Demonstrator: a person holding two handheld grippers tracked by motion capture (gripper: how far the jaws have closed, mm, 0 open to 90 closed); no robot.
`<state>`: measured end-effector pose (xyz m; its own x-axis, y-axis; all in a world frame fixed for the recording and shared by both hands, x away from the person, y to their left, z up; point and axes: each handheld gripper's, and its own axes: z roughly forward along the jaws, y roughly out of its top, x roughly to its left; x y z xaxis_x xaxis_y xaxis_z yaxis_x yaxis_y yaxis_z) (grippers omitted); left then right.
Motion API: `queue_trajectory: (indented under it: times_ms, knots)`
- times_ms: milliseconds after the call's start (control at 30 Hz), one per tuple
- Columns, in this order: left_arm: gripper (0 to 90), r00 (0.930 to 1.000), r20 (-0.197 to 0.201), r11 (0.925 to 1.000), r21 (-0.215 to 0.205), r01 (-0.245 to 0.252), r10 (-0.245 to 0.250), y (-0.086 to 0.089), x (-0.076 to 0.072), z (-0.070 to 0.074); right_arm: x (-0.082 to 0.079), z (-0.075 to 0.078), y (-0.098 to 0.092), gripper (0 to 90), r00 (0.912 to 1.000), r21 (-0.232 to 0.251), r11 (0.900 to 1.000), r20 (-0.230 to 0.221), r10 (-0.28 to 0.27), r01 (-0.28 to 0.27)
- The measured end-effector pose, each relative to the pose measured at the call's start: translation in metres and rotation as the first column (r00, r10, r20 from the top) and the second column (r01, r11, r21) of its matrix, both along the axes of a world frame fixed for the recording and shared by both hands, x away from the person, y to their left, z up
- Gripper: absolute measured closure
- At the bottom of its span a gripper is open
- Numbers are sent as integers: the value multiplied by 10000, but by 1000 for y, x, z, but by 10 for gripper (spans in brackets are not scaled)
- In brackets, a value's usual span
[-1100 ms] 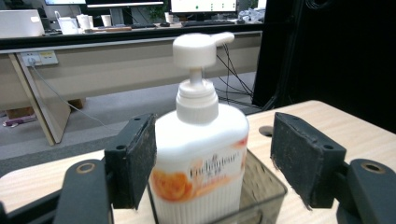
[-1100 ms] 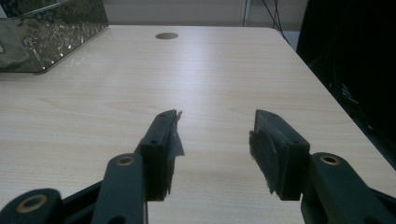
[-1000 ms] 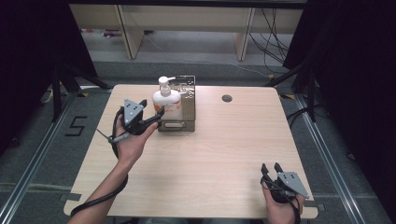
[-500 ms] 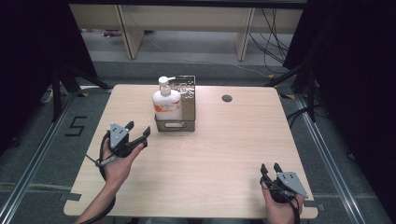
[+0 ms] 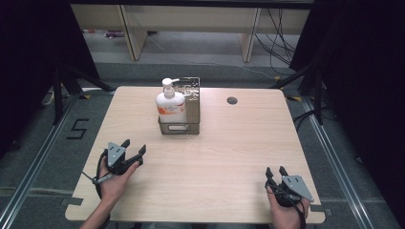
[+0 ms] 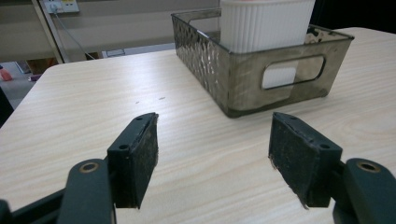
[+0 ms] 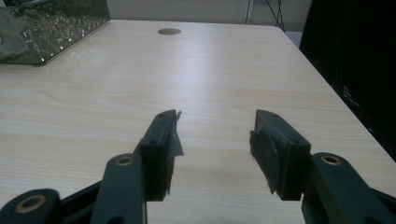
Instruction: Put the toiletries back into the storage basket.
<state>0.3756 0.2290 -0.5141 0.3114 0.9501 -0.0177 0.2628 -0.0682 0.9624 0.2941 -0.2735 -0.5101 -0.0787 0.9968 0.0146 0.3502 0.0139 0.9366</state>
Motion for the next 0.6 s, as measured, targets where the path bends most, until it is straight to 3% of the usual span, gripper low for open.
queue_trajectory:
  times_ms: [267, 333, 467, 500, 600]
  knots:
    - [326, 9998, 178, 10000, -57, 12, -11, 3, 1, -9, 0, -2, 0, 503, 10000, -92, 10000, 18, 11, -10]
    - [326, 9997, 234, 9999, -161, -6, 10, 6, 0, -9, -3, -1, 1, 502, 9996, -78, 9999, -266, -134, 132]
    - [325, 9996, 287, 9995, -317, -72, 81, 8, 0, -9, -2, -3, 2, 501, 10000, 53, 10000, -58, -72, 72]
    - [325, 9995, 327, 9996, -267, -42, 51, 9, 0, -9, -2, -3, 1, 501, 10000, -206, 9998, 34, 8, -7]
    - [326, 9994, 331, 9995, -302, -58, 68, 9, 0, -9, -1, -3, 1, 501, 9999, -151, 9998, 95, 120, -119]
